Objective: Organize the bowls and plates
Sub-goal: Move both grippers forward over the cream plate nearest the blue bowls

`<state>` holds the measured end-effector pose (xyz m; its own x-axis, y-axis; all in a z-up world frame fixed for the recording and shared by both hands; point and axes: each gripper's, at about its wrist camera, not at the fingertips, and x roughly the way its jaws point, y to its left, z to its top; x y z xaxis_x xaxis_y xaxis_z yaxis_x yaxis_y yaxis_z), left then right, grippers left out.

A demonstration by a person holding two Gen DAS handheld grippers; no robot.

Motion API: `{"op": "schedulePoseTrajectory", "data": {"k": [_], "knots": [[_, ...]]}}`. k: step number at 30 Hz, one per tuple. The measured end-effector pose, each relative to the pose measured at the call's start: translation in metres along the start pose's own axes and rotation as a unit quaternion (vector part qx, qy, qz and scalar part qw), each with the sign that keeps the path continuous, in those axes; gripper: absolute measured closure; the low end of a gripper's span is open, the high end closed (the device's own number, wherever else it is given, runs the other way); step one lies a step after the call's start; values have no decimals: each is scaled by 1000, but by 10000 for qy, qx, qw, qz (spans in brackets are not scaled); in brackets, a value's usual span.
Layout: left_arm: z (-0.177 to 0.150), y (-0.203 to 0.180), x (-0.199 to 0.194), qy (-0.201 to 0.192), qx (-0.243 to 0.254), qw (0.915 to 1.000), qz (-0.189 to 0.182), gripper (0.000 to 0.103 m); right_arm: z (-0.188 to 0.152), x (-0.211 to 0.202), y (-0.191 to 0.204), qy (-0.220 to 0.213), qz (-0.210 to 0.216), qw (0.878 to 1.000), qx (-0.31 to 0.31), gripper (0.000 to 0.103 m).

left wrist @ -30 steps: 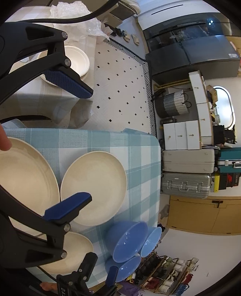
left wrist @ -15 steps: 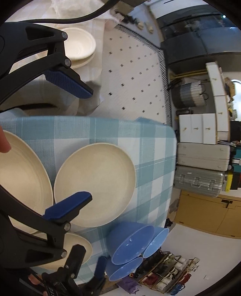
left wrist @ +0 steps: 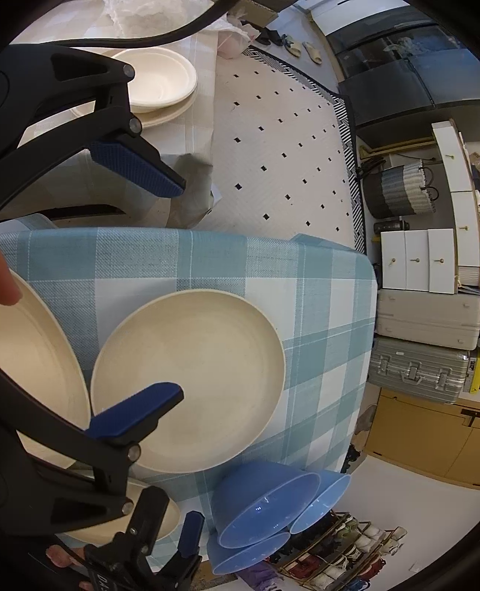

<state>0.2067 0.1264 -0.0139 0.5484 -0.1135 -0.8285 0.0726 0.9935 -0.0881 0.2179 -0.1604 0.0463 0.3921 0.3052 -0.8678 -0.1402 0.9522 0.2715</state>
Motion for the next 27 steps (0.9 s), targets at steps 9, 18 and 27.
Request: {"op": "schedulePoseTrajectory", "data": {"k": [9, 18, 27], "knots": [[7, -5, 34, 276, -64, 9994, -179, 5, 7, 20, -10, 161, -169, 9993, 288, 0], [12, -8, 61, 522, -50, 9983, -244, 5, 16, 42, -11, 314, -177, 9985, 408, 0], [18, -10, 76, 620, -161, 9974, -342, 9, 24, 56, -18, 437, -163, 9973, 566, 1]]}}
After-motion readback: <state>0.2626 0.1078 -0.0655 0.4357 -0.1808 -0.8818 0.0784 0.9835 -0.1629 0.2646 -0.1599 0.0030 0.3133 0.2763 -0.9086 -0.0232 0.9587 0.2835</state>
